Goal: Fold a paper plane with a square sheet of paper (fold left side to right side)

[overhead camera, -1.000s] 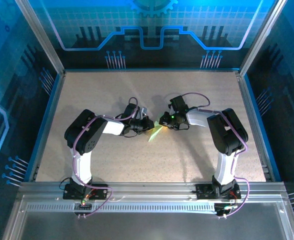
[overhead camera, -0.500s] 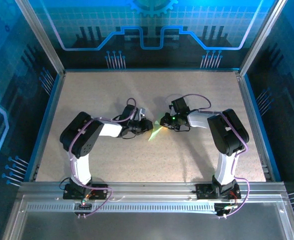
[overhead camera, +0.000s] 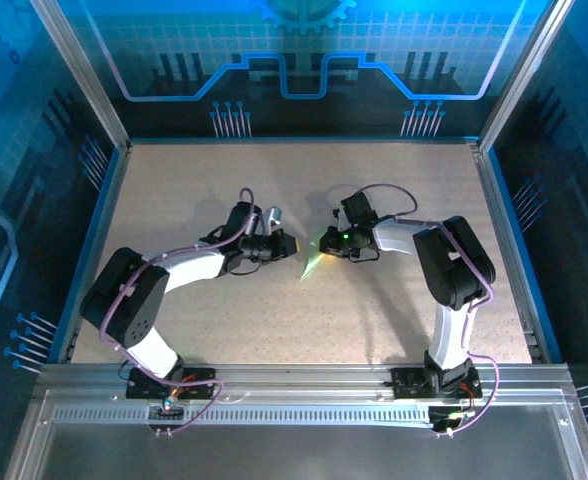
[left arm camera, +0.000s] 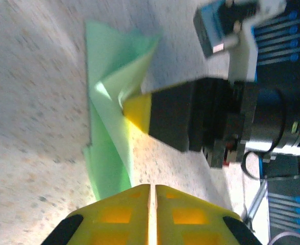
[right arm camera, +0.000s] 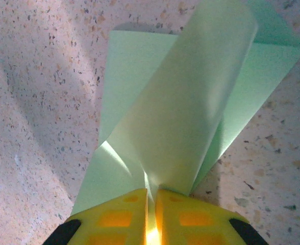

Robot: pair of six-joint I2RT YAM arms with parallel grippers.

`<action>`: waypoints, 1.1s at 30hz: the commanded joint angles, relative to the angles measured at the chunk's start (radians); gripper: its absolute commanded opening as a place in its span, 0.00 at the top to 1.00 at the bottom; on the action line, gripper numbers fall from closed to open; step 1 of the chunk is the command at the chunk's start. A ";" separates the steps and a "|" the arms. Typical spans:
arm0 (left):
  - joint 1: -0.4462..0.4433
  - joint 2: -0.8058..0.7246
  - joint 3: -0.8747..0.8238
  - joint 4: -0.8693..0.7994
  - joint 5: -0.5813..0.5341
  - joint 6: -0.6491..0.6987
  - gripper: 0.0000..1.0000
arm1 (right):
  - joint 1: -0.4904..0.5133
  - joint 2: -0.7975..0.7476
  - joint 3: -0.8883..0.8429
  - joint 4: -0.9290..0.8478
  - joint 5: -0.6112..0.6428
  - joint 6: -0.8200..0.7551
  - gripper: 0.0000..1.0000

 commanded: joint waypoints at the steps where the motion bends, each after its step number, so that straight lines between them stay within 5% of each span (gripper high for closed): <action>1: -0.046 0.058 0.057 -0.039 0.091 -0.016 0.90 | 0.019 0.060 -0.032 -0.089 0.031 -0.009 0.84; 33: -0.085 0.290 0.215 -0.226 0.013 0.041 0.98 | 0.036 0.056 -0.029 -0.110 0.046 -0.014 0.85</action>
